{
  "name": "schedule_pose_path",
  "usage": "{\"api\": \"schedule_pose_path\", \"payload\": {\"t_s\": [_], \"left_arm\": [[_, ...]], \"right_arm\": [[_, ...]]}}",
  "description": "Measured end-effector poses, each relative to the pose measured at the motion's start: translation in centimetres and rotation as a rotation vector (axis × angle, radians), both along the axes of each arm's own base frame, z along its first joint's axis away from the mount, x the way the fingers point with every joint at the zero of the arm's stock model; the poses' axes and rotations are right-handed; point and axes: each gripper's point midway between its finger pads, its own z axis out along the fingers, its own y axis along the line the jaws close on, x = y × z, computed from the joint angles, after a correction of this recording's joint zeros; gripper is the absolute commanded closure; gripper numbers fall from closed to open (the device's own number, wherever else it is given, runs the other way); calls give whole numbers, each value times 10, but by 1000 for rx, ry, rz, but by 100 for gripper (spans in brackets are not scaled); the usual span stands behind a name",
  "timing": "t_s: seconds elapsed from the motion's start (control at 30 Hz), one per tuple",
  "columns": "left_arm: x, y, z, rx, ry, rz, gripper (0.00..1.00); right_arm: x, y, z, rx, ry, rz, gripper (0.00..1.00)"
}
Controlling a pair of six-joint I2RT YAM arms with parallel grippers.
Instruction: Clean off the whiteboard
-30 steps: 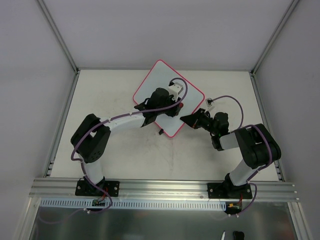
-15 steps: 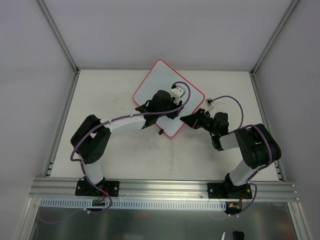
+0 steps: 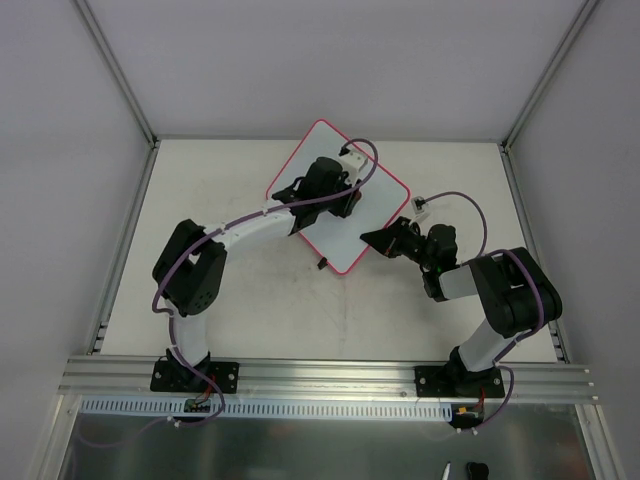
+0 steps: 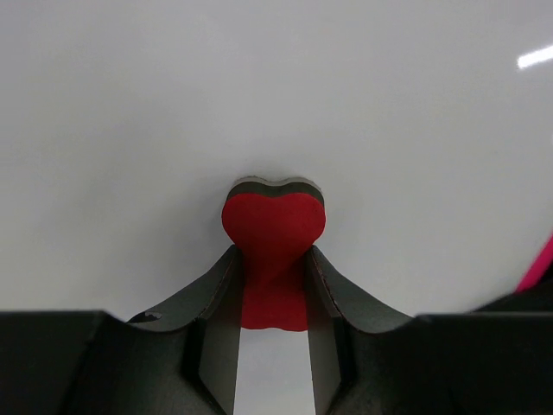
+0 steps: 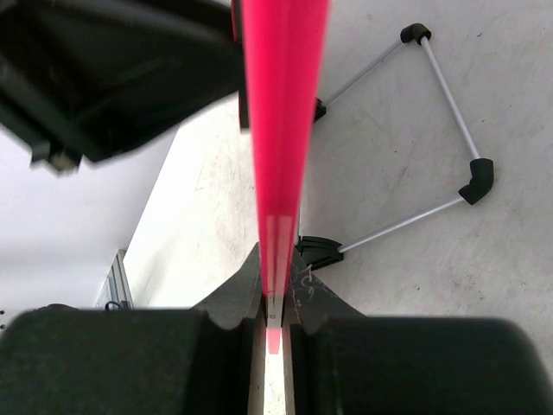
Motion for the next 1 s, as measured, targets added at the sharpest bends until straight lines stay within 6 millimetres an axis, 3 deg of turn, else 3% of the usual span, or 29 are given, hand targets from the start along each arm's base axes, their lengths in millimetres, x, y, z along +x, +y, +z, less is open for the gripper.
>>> {"api": "schedule_pose_path", "payload": {"t_s": [0.27,0.43,0.73,0.9,1.0], "left_arm": [[64,35,17,-17,-13,137,99],[87,53,17,-12,-5,189,99],[101,85,12,-47,53,269,100],[101,116,12,-61,86,340,100],[96,136,21,-76,92,387,100]], "right_arm": [[-2,2,4,9,-12,17,100],[-2,3,4,9,-14,19,100],[-3,3,5,3,-28,29,100],[-4,4,5,-2,-39,41,100],[-4,5,5,-2,-39,44,100]]}}
